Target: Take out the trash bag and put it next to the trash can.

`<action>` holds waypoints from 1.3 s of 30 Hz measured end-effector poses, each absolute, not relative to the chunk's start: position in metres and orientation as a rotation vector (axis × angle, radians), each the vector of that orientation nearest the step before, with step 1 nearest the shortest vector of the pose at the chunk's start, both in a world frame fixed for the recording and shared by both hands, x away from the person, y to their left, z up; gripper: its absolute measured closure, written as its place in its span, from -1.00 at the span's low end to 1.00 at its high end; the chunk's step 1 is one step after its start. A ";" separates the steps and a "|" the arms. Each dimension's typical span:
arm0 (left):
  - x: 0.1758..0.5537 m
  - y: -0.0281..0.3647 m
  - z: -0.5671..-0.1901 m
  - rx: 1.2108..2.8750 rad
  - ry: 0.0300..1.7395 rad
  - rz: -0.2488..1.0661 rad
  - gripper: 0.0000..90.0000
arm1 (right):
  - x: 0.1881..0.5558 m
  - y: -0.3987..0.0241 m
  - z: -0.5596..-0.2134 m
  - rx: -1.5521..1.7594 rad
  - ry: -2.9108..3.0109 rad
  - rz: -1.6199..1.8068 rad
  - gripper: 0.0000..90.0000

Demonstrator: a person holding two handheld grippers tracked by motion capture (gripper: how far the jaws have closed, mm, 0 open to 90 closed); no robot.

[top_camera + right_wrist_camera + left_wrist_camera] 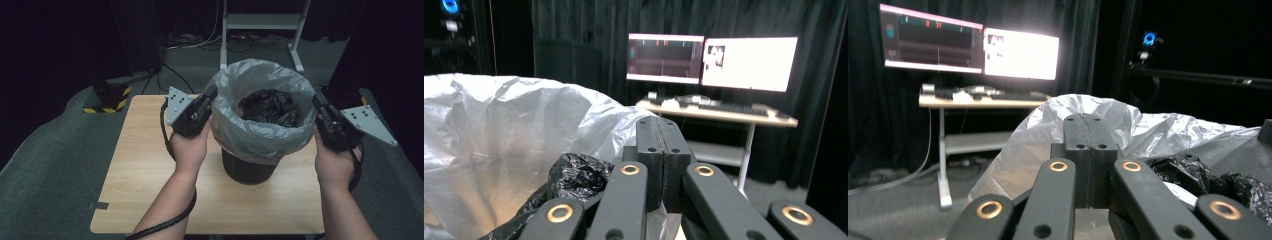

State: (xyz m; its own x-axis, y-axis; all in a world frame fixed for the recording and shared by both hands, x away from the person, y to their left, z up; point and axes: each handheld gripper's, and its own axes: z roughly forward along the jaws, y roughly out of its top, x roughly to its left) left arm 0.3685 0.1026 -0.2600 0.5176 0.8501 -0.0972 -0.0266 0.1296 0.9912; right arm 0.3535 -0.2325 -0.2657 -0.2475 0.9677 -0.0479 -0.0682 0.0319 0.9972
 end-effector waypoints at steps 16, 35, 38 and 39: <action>0.355 0.118 -0.291 1.300 0.843 0.714 1.00 | 0.316 -0.194 -0.275 0.901 1.267 1.446 0.99; 0.348 0.122 -0.310 1.390 0.827 0.643 0.99 | 0.317 -0.068 -0.299 0.707 1.588 1.420 0.99; 0.347 0.125 -0.312 1.390 0.830 0.627 0.99 | 0.320 -0.053 -0.311 0.682 1.652 1.375 1.00; 0.347 0.127 -0.313 1.397 0.831 0.622 0.99 | 0.320 -0.051 -0.313 0.687 1.661 1.374 1.00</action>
State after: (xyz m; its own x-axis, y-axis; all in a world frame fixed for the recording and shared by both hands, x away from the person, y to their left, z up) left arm 0.3470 0.1265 -0.3130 0.5843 0.8002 -0.1353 0.0956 0.0977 0.9906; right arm 0.3198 -0.0513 -0.3130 -0.4870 0.8327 -0.2636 -0.1028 0.2451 0.9640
